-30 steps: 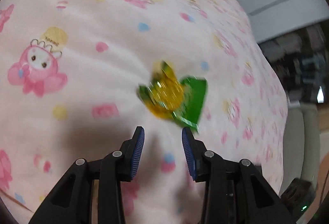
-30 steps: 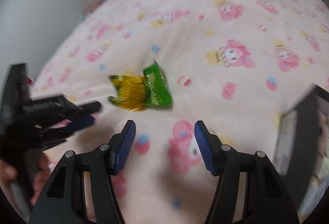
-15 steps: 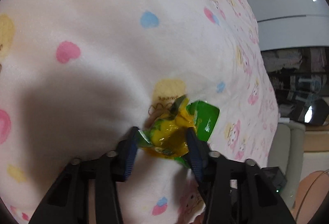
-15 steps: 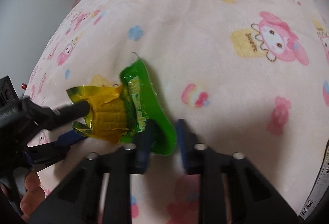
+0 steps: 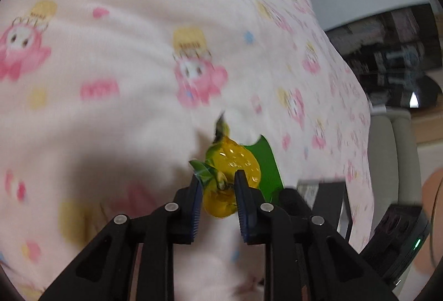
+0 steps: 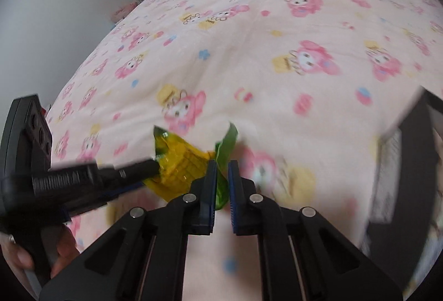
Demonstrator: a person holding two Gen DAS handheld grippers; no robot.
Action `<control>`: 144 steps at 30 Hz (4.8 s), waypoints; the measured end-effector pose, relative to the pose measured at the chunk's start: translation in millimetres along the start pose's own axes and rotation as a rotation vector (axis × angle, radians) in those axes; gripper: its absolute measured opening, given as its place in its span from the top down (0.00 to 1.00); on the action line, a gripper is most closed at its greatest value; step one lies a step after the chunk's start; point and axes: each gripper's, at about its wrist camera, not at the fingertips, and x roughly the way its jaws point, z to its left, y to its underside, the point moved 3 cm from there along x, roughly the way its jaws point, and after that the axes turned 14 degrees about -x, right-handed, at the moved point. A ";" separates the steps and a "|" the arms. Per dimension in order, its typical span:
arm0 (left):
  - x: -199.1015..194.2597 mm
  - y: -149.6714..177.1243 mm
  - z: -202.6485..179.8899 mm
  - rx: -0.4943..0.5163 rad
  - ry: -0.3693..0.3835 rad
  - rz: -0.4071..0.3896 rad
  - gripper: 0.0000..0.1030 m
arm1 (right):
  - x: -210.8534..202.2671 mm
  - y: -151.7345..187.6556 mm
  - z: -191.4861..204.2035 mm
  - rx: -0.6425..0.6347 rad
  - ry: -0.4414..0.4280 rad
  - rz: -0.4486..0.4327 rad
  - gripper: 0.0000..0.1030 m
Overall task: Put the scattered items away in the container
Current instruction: 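Grasp the green-and-yellow corn candy packet with the left gripper, then lift the corn candy packet with the left gripper, then carry the corn candy packet with the left gripper over the box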
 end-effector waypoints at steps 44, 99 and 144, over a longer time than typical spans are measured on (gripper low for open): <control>35.8 -3.5 4.4 0.074 -0.039 0.274 0.68 | 6.3 87.1 -5.6 0.132 -0.004 0.130 0.71; 1.0 11.5 18.9 -0.084 0.230 0.308 0.63 | 1.3 73.6 4.1 0.143 -0.104 0.026 0.52; 137.1 207.6 -242.5 0.273 0.213 0.468 0.63 | -205.9 166.5 -302.5 0.375 0.183 -0.144 0.61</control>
